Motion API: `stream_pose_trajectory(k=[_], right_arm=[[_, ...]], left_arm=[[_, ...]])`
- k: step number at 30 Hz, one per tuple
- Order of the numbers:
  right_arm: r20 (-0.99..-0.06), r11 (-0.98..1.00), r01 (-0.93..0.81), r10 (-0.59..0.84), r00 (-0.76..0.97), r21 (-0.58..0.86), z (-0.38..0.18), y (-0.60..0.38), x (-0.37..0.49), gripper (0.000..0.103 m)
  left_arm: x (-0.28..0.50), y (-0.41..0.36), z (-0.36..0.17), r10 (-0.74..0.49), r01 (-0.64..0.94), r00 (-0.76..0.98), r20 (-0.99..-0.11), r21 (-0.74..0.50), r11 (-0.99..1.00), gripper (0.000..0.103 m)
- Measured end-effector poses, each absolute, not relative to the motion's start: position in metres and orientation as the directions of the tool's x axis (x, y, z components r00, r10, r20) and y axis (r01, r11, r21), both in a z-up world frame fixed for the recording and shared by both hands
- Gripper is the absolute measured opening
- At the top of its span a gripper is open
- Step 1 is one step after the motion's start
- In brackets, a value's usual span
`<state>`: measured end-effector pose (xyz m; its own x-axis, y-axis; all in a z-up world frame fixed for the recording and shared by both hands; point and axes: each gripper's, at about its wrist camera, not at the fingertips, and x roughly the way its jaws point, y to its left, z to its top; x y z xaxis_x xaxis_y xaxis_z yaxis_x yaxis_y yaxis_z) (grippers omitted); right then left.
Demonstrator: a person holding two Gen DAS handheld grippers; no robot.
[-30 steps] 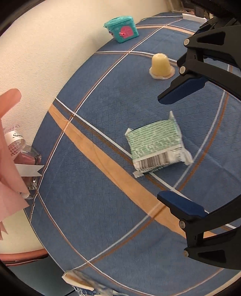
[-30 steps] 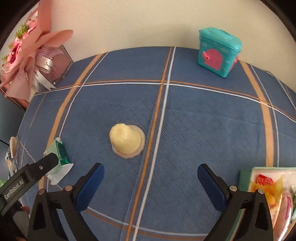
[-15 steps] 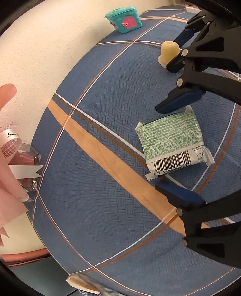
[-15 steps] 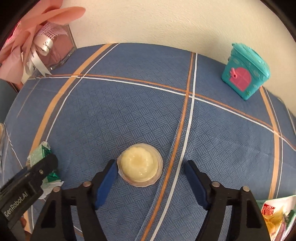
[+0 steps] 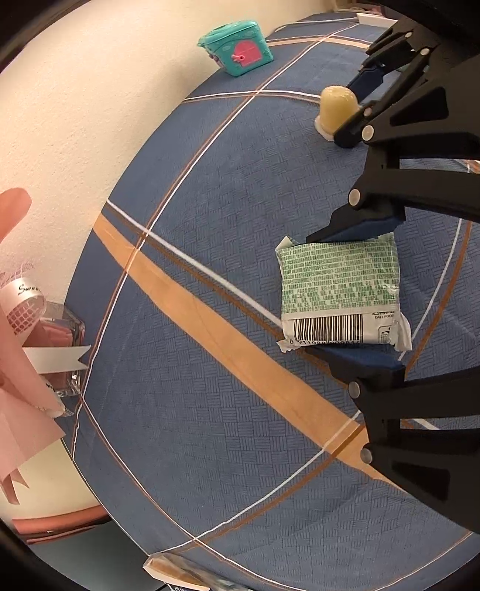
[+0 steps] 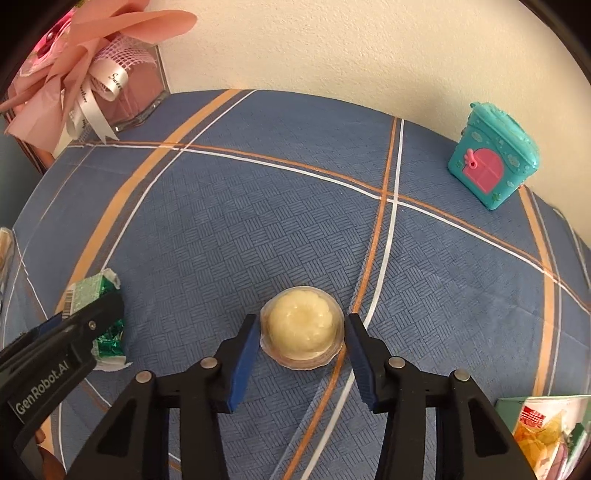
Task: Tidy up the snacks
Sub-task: 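Grasp the green-white biscuit packet with the left gripper while the right grasps the yellow pudding cup, then carry the biscuit packet with the left gripper while the right carries the pudding cup to the tray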
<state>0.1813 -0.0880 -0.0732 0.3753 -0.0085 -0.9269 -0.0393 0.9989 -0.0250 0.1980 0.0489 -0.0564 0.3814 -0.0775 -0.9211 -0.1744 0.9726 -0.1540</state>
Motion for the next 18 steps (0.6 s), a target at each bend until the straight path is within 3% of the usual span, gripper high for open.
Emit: stream_pose_trajectory(k=[18], right_arm=[[-0.902,0.999,0.037,0.012,0.431,0.031,-0.012,-0.124,0.093,0.049]], left_arm=[[0.151,0.016,-0.005,-0.125,-0.091,0.387,-0.914,-0.173,0.981,0.051]])
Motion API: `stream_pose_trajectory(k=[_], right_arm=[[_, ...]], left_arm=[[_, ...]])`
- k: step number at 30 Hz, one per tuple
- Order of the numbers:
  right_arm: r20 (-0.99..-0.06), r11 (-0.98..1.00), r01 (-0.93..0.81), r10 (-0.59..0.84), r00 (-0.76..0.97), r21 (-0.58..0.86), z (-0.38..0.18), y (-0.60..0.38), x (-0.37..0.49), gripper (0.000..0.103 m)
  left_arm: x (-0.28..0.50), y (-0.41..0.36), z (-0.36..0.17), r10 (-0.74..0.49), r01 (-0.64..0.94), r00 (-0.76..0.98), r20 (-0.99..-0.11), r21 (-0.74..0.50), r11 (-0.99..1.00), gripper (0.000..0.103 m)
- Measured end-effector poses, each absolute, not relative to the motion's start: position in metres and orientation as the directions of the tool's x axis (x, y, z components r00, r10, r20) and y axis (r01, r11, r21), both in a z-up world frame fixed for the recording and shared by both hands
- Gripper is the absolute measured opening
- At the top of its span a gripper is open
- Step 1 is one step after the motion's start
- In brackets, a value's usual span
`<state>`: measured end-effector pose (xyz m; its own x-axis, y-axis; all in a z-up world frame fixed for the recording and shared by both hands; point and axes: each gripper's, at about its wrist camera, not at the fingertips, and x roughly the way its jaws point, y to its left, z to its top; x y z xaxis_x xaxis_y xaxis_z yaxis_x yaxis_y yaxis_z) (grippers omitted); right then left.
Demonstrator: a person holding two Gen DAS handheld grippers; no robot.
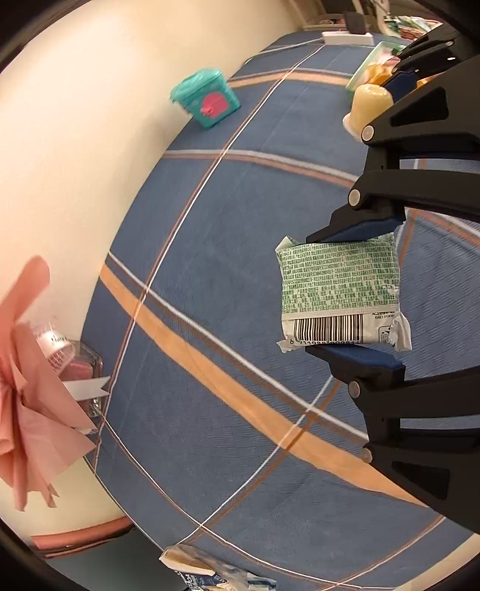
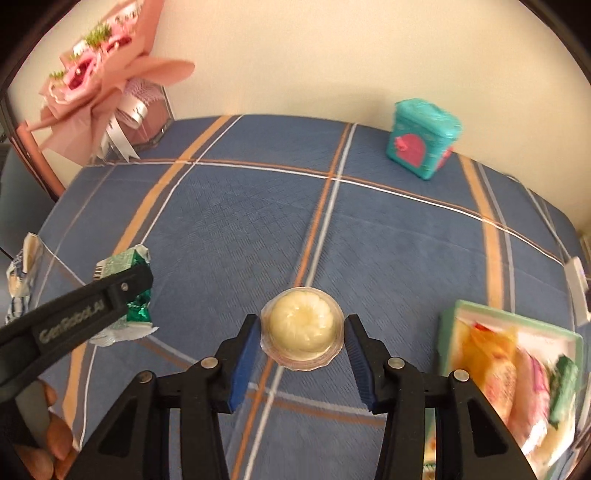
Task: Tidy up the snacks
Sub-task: 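Carry the biscuit packet with the left gripper while the right carries the pudding cup to the tray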
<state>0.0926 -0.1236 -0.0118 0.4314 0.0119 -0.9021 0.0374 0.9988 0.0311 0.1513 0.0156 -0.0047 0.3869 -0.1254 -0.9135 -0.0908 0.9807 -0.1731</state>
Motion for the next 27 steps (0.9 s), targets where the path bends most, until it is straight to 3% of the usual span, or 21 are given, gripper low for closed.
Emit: stream_pose_trajectory(k=[15,18,27], right_arm=[[-0.882,0.987,0.157,-0.052,0.469,0.025,0.040,-0.169,0.010,0.050],[-0.878,0.983,0.179,-0.057,0.475,0.032,0.044,-0.178,-0.006,0.050],[-0.876,0.968,0.241,-0.052,0.479,0.074,0.045,-0.202,-0.042,0.050]], left_arm=[[0.076,-0.058,0.051,-0.139,0.095,0.445,-0.885,-0.108,0.990,0.051],[0.062,-0.070,0.060,-0.191,0.130,0.452,-0.871,-0.148,0.980,0.051],[0.027,-0.107,0.061,-0.205,0.213,0.443,-0.873,-0.120,0.970,0.051]])
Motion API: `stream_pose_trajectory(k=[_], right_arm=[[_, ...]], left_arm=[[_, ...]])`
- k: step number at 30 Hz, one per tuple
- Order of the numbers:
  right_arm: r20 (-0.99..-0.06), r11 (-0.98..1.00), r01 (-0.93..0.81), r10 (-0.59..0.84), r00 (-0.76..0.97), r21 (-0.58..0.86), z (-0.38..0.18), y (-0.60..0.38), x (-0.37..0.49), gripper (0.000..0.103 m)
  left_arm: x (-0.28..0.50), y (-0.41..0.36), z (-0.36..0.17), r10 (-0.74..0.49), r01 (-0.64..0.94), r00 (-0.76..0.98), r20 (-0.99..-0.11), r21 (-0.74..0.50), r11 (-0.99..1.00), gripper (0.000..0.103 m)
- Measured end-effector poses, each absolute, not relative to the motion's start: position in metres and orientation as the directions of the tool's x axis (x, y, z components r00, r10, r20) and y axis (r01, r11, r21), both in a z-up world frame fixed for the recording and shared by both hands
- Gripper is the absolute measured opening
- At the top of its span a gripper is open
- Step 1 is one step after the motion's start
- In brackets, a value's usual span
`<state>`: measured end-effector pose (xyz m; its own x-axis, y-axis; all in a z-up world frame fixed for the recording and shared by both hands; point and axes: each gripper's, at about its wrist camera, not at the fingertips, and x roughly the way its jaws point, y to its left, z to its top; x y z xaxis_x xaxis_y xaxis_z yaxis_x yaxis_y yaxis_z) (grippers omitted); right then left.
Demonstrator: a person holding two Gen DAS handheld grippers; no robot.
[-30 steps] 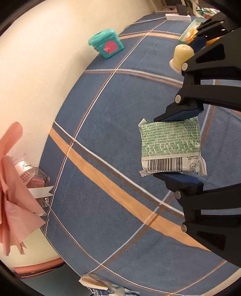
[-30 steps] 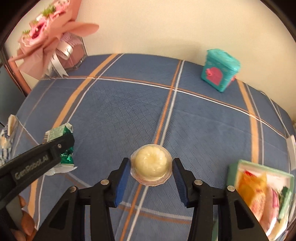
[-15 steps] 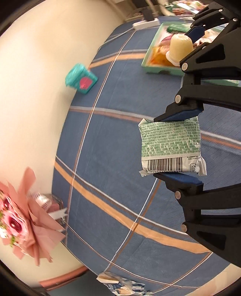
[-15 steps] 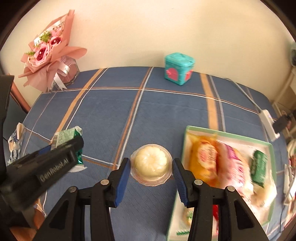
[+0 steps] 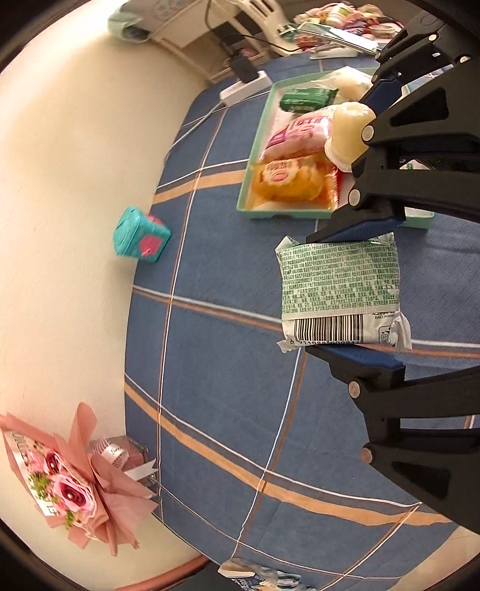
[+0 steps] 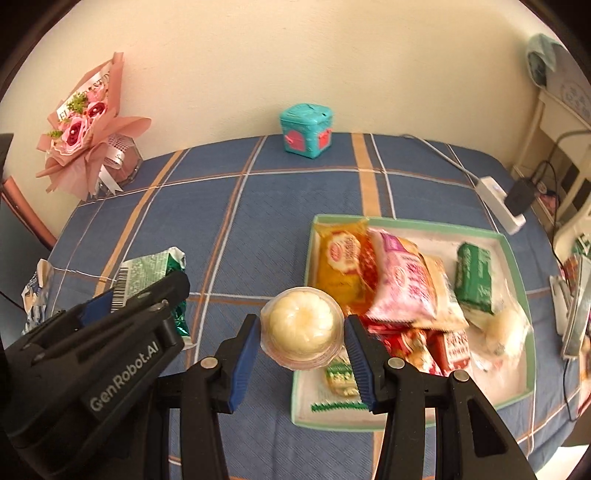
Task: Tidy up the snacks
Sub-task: 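Carry the biscuit packet with the left gripper while the right carries the pudding cup to the tray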
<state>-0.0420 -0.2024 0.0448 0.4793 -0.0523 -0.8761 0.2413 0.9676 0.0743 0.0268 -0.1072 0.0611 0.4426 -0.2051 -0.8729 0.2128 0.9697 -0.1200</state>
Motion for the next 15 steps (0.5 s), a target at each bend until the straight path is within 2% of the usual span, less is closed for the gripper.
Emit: stream_pose_trajectory(k=[9,15], right_arm=[[-0.884,0.934,0.341,-0.068,0.462,0.106,0.039,-0.251,-0.061,0.050],[-0.895,0.879,0.470,-0.145,0.422,0.078,0.035,-0.302,-0.075,0.050]], left_arm=[[0.012,-0.139,0.062,-0.221,0.293,0.436,-0.872,-0.094,0.951,0.051],[0.000,-0.171,0.055,-0.261,0.387,0.386,-0.885,-0.102,0.917,0.051]])
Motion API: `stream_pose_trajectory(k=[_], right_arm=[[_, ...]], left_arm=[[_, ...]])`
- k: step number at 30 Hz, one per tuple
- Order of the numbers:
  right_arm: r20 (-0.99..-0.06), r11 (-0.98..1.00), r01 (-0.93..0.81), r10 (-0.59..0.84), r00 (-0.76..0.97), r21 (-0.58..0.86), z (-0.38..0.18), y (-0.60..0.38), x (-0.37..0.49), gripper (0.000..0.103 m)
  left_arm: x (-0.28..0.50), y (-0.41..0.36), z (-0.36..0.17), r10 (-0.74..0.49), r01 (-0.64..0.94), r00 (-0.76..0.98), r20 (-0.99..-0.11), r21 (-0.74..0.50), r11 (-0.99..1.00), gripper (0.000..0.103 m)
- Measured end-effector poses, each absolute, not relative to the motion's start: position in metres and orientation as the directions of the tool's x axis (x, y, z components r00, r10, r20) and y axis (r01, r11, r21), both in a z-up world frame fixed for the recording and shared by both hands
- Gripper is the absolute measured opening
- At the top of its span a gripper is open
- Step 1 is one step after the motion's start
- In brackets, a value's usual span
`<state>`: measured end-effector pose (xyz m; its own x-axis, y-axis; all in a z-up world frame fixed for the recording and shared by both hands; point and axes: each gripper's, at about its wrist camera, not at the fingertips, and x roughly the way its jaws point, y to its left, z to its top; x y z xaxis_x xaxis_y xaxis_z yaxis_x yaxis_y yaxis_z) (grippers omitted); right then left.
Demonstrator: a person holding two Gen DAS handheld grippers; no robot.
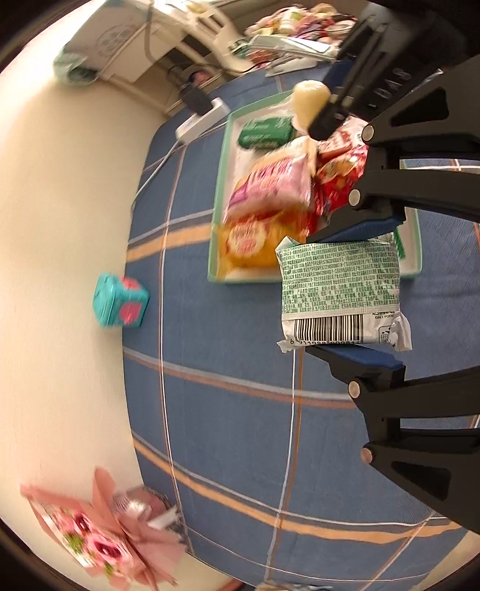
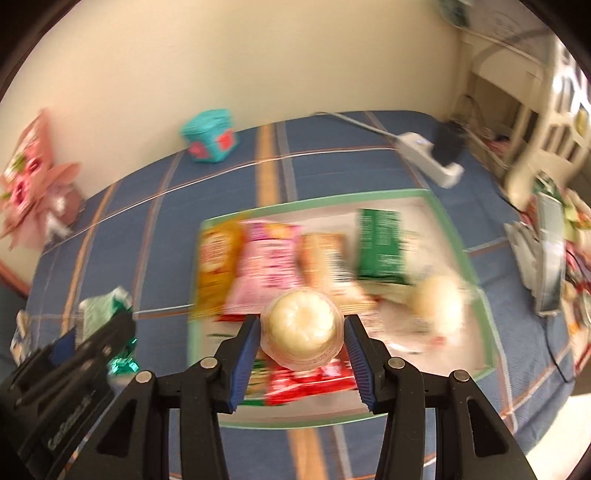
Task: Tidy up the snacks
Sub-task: 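Carry the biscuit packet with the left gripper while the right carries the pudding cup to the tray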
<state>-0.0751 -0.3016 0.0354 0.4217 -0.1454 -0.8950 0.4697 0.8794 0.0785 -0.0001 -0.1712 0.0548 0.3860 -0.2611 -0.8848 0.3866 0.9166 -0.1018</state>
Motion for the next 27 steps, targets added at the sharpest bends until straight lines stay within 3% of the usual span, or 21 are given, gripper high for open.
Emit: stream_pose_trajectory(k=[8,15,27], right_arm=[[-0.913,0.829,0.554,-0.170,0.371,0.071,0.025,-0.340,-0.087,0.050],[-0.918,0.834,0.547,-0.153,0.367,0.079,0.020,-0.341,-0.085,0.050],[-0.943,0.841,0.537,-0.128,0.308,0.061,-0.004,-0.340,-0.076,0.050]], left_arm=[[-0.013,-0.201,0.042,-0.263,0.464,0.338,-0.904,-0.083,0.882,0.051],[-0.011,-0.209,0.026,-0.289,0.461,0.282,-0.915,-0.136,0.877,0.051],[-0.007,-0.215,0.009,-0.268,0.453,0.267,-0.926,-0.124,0.883,0.051]])
